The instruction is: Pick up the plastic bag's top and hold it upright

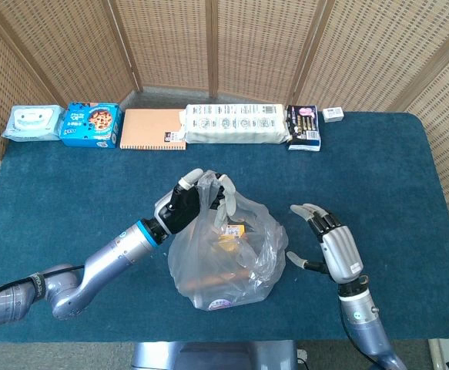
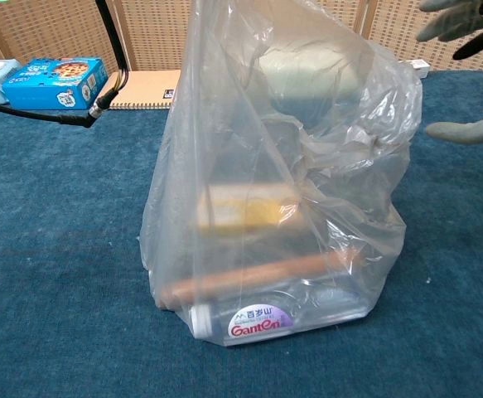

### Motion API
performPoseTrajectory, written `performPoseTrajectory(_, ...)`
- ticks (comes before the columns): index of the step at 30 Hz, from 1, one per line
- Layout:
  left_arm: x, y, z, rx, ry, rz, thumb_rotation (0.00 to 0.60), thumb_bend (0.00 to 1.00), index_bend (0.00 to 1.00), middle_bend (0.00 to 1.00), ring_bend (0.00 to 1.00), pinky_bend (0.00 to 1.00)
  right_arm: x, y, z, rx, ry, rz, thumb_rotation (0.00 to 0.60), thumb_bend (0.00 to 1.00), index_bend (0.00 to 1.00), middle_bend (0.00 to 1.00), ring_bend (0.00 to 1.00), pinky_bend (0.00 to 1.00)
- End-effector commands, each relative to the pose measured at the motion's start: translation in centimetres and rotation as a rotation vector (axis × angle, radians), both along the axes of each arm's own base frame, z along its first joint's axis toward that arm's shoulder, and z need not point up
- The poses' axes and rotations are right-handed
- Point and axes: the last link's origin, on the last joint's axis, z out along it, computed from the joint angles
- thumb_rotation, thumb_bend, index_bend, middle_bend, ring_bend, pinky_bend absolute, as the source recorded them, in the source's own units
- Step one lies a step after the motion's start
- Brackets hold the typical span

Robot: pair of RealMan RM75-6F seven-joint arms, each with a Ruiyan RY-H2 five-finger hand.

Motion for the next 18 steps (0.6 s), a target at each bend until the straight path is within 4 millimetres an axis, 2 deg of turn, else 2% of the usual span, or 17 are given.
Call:
performPoseTrajectory(1,0.1,0.1,0.0,0.001,0.001,0.001,0.0,0.38,0.44,0.57,0.63,0.63,0.6,-0.4,-0.3,0.007,-0.024,0.007,0.6,0.12,0.17,0.25,0.21,0.23)
performPoseTrajectory(18,0.7,0.3,-0.5,-0.002,0.006,-0.007,0.0,0.38,0.44,0.57,0.63,0.63,4.5,-1.3,-2.3,0.099,-0.188,0.027,0.6,0.1,0.18,0.25,0.21,0.21)
